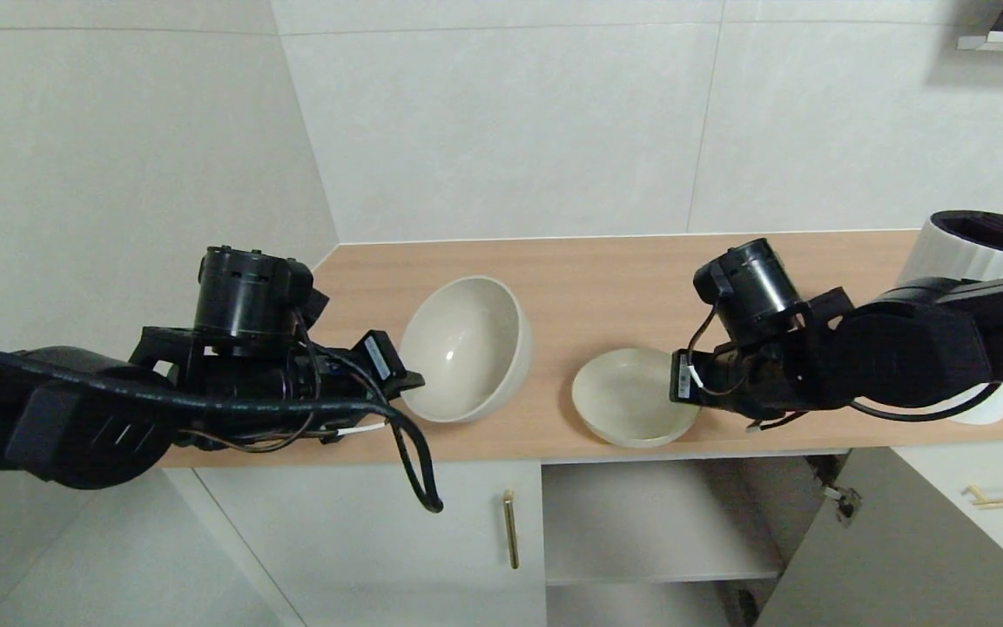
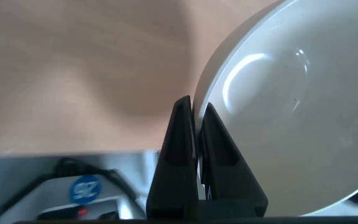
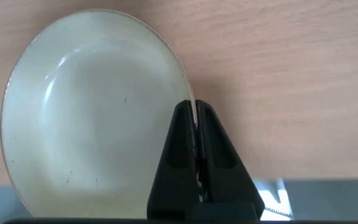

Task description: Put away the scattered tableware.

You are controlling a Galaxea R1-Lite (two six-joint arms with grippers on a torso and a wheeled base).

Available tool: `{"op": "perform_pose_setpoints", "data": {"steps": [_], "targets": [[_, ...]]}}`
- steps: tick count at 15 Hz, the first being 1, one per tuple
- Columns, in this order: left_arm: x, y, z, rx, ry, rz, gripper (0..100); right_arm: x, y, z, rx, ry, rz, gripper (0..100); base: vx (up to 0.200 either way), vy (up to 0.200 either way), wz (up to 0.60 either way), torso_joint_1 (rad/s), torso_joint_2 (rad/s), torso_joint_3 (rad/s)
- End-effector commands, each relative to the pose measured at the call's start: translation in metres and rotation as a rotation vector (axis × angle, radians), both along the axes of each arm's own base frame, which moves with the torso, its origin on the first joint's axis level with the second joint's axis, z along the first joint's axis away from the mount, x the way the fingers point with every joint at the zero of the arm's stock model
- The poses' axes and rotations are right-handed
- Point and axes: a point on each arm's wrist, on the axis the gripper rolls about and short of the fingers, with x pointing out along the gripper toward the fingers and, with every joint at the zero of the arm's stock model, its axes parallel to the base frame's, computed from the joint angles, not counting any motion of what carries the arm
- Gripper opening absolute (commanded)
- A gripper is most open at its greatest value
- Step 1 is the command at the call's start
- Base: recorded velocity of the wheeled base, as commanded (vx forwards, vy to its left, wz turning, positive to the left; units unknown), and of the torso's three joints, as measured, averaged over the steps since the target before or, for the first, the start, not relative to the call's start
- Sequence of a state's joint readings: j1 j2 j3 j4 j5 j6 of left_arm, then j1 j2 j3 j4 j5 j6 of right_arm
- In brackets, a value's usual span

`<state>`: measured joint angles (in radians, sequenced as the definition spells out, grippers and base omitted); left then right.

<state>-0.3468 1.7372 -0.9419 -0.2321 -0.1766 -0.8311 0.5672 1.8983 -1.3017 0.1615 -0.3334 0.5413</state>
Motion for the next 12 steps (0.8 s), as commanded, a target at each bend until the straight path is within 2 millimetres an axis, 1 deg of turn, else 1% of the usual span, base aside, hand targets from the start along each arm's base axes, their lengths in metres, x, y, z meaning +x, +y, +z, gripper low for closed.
{"op": "perform_pose_setpoints", "data": {"steps": [1, 2, 3, 5, 6, 7, 8, 9, 10, 12], "targets": [[-0.02, 0.007, 0.008, 0.027, -0.038, -0.023, 0, -0.024, -0.014, 0.022, 0.039, -0.031, 0.029, 0, 0.0, 0.0, 0.0, 0.0, 0.0, 0.0], [-0.028, 0.01, 0.009, 0.045, -0.051, -0.037, 0, -0.033, -0.019, 0.027, 0.049, -0.026, 0.065, 0, 0.0, 0.0, 0.0, 0.0, 0.0, 0.0], [-0.039, 0.014, 0.01, 0.078, -0.071, -0.06, 0, -0.049, -0.028, 0.031, 0.032, 0.003, 0.125, 0, 0.0, 0.0, 0.0, 0.0, 0.0, 0.0], [-0.061, 0.022, 0.01, 0.119, -0.092, -0.089, 0, -0.074, -0.04, 0.042, 0.043, 0.054, 0.21, 0, 0.0, 0.0, 0.0, 0.0, 0.0, 0.0], [-0.07, 0.025, 0.012, 0.135, -0.11, -0.101, 0, -0.087, -0.042, 0.046, 0.057, 0.08, 0.253, 0, 0.0, 0.0, 0.0, 0.0, 0.0, 0.0], [-0.08, 0.029, 0.015, 0.156, -0.125, -0.116, 0, -0.096, -0.046, 0.045, 0.06, 0.105, 0.274, 0, 0.0, 0.0, 0.0, 0.0, 0.0, 0.0], [-0.093, 0.034, 0.017, 0.2, -0.127, -0.145, 0, -0.104, -0.049, 0.041, 0.058, 0.126, 0.289, 0, 0.0, 0.0, 0.0, 0.0, 0.0, 0.0], [-0.106, 0.038, 0.019, 0.247, -0.11, -0.177, 0, -0.107, -0.05, 0.034, 0.048, 0.147, 0.292, 0, 0.0, 0.0, 0.0, 0.0, 0.0, 0.0], [-0.12, 0.043, 0.024, 0.288, -0.095, -0.215, 0, -0.107, -0.05, 0.031, 0.046, 0.151, 0.292, 0, 0.0, 0.0, 0.0, 0.0, 0.0, 0.0], [-0.135, 0.045, 0.031, 0.347, -0.094, -0.281, 0, -0.106, -0.048, 0.031, 0.047, 0.143, 0.297, 0, 0.0, 0.0, 0.0, 0.0, 0.0, 0.0]]}}
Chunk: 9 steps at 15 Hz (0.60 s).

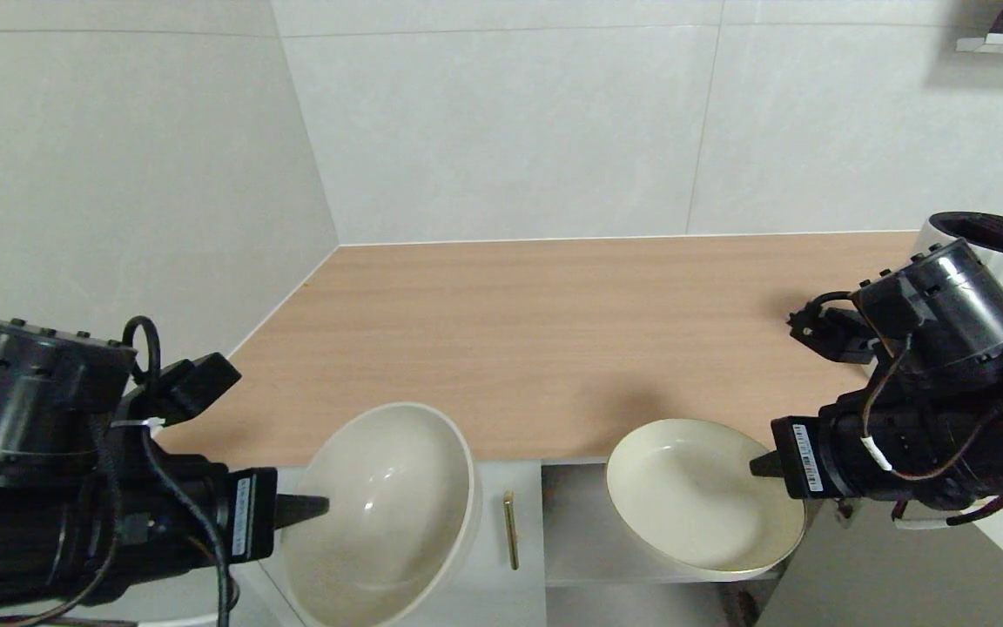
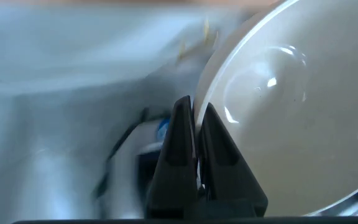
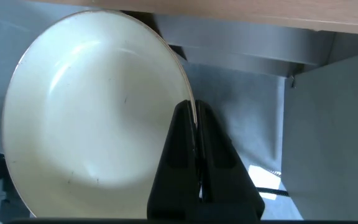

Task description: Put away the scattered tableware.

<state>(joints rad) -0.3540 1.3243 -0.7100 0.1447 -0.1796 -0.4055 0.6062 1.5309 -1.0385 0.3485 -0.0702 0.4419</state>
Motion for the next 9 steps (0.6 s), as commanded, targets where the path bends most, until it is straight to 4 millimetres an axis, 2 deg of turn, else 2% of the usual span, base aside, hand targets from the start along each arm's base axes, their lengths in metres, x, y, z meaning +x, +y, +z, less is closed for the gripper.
{"op": "perform_pose_setpoints", "data": {"steps": [1, 4, 7, 9], "targets": [[-0.018, 0.003, 0.018, -0.011, -0.087, -0.041, 0, -0.004, -0.001, 0.001, 0.002, -0.006, 0.006, 0, 0.0, 0.0, 0.0, 0.0, 0.0, 0.0], [-0.012, -0.002, 0.009, 0.007, -0.038, -0.058, 0, -0.003, 0.0, -0.001, -0.019, -0.009, 0.024, 0, 0.0, 0.0, 0.0, 0.0, 0.0, 0.0], [-0.011, -0.007, 0.003, 0.019, -0.015, -0.076, 0, -0.003, 0.0, -0.002, -0.023, -0.004, 0.024, 0, -0.2, 0.0, 0.0, 0.009, 0.0, 0.004], [-0.012, -0.009, 0.002, 0.022, -0.009, -0.087, 0, -0.003, 0.0, -0.002, -0.018, -0.011, 0.024, 0, 0.0, 0.0, 0.0, 0.0, 0.0, 0.0]]}}
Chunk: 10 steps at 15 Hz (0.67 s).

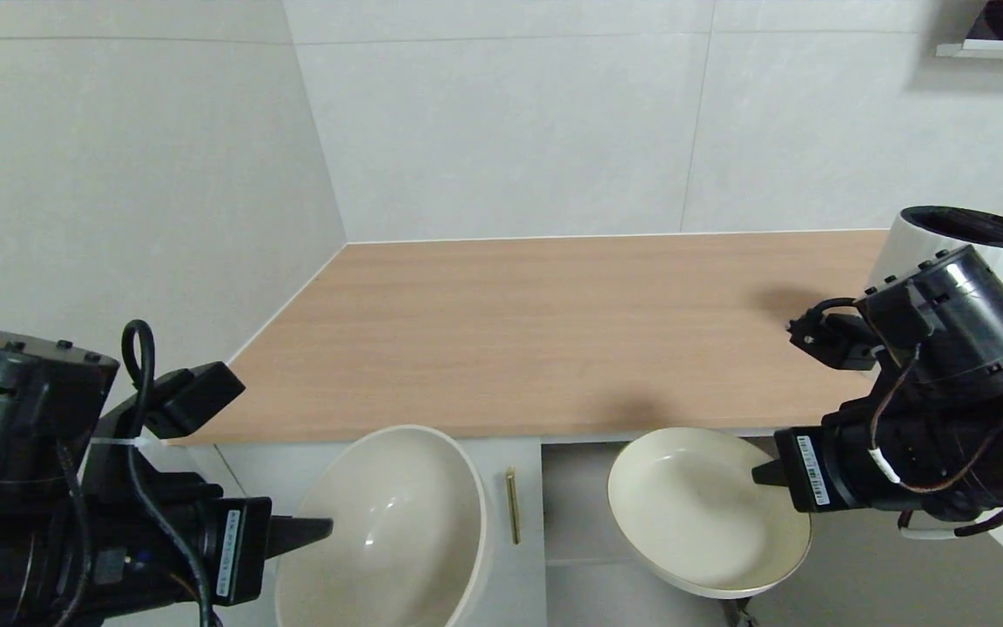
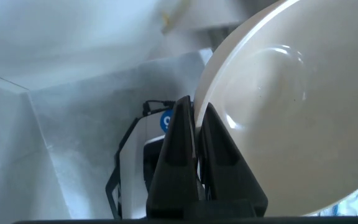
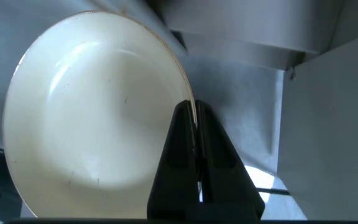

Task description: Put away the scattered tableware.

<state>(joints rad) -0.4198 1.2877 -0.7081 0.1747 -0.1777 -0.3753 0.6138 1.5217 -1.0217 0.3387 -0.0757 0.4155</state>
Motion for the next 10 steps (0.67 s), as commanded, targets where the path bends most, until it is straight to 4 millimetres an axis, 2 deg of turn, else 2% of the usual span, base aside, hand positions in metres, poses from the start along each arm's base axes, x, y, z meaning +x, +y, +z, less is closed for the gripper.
{"op": "perform_pose_setpoints", "data": {"steps": [1, 10], "targets": [[0.0014, -0.0016, -0.0026, 0.005, 0.012, -0.005, 0, 0.0009, 0.0005, -0.0007, 0.001, -0.003, -0.001, 0, 0.0, 0.0, 0.0, 0.0, 0.0, 0.0], [0.0077, -0.0045, -0.0081, 0.016, 0.039, -0.006, 0, 0.005, 0.0034, -0.0065, -0.01, 0.011, 0.0, 0, 0.0, 0.0, 0.0, -0.011, 0.02, 0.015]]}}
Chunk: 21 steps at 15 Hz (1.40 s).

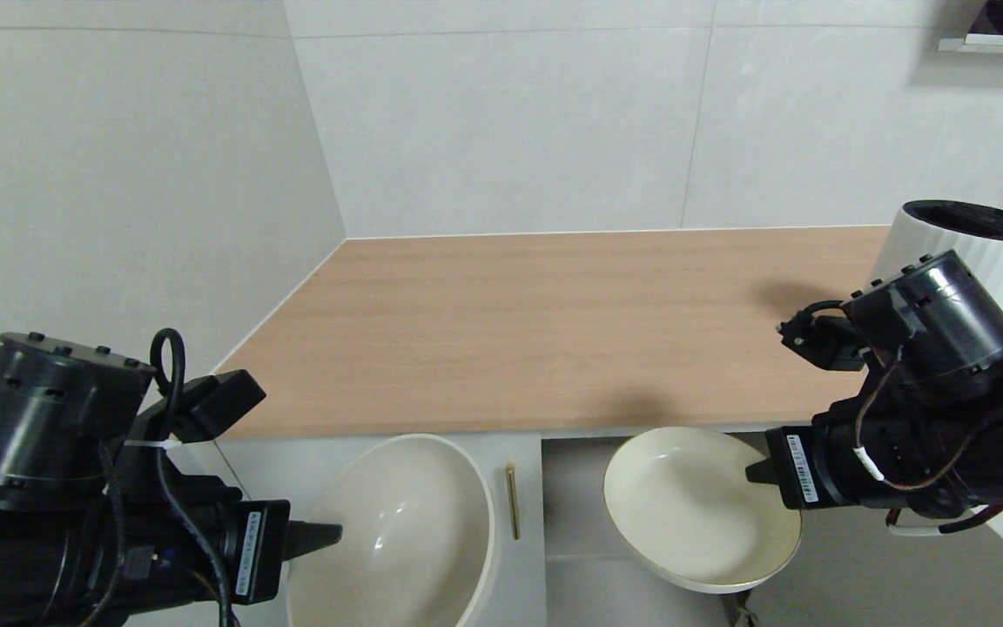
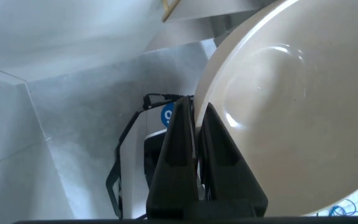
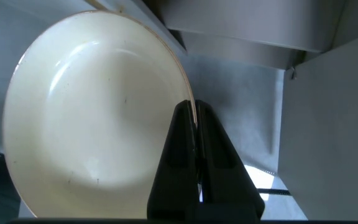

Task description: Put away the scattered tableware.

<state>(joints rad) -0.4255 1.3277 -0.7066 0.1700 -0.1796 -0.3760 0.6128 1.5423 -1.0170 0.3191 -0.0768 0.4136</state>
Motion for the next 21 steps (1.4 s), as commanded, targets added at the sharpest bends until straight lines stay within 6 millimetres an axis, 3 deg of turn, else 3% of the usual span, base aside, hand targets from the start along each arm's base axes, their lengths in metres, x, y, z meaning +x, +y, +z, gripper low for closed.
{"op": "perform_pose_setpoints", "data": {"steps": [1, 14, 21], "targets": [[0.0013, -0.0005, -0.0001, -0.001, 0.003, 0.001, 0, 0.0009, 0.0009, -0.0014, -0.002, 0.002, 0.002, 0, 0.0, 0.0, 0.0, -0.144, 0.34, 0.183], [0.0041, -0.0017, -0.0039, 0.007, 0.021, 0.001, 0, 0.0031, 0.0025, -0.008, -0.026, 0.013, 0.017, 0, 0.0, 0.0, 0.0, -0.174, 0.46, 0.285], [0.0043, -0.0019, -0.0042, 0.006, 0.023, -0.002, 0, 0.0041, 0.0031, -0.0096, -0.029, 0.018, 0.017, 0, 0.0, 0.0, 0.0, -0.086, 0.35, 0.249]]}}
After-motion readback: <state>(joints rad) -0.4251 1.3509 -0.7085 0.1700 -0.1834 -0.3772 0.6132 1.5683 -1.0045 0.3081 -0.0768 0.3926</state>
